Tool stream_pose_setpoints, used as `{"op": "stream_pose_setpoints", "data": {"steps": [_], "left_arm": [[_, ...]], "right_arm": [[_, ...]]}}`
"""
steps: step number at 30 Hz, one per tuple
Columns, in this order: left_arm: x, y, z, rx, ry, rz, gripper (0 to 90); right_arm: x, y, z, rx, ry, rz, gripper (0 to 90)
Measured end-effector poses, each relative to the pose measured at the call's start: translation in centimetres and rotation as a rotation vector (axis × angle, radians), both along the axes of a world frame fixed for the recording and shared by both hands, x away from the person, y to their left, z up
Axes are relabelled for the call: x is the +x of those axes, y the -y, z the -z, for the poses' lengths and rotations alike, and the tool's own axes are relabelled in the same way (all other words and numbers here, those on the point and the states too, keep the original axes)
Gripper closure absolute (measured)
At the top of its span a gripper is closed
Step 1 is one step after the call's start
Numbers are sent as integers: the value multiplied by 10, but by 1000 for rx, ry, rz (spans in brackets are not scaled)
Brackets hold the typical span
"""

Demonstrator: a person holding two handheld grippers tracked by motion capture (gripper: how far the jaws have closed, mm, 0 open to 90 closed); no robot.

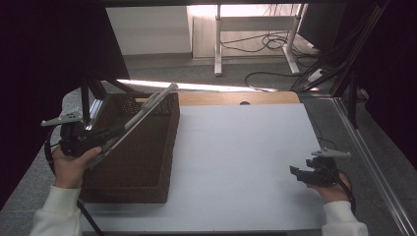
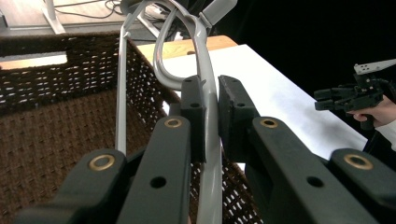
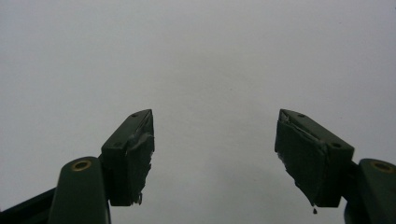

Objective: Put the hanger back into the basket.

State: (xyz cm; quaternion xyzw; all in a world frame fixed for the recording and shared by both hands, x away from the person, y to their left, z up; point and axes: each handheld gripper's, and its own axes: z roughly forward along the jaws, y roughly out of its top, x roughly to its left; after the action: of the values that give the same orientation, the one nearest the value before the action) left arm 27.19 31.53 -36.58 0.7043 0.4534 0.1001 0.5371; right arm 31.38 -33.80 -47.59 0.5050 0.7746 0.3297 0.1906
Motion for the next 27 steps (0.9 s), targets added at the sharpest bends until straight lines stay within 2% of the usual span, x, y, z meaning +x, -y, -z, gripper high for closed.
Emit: {"op": "stream_pose_setpoints", "data": {"steps": [8,15,19,22,25,26,27], "left_arm": [[-3,-15,12,-5,-16,-12,819],[-3,-19,20,-14,-11,17,819],[0,-21,23,1,-16,33,819],[4,-23,28,4,-23,48,818],[9,-30,37,-26,-38,90,814],[11,-34,40,-35,-51,91,805],[12,-36,43,-25,-62,72,768]], "right_arm": [[0,1,0,-1,-1,3,290],[1,1,1,-2,-2,4,289],[1,1,1,-3,-5,5,289],[1,1,1,-3,-6,6,288],[1,1,1,-2,-8,6,287],[1,1,1,-4,-8,4,287],[1,1,1,-3,-8,4,287]]}}
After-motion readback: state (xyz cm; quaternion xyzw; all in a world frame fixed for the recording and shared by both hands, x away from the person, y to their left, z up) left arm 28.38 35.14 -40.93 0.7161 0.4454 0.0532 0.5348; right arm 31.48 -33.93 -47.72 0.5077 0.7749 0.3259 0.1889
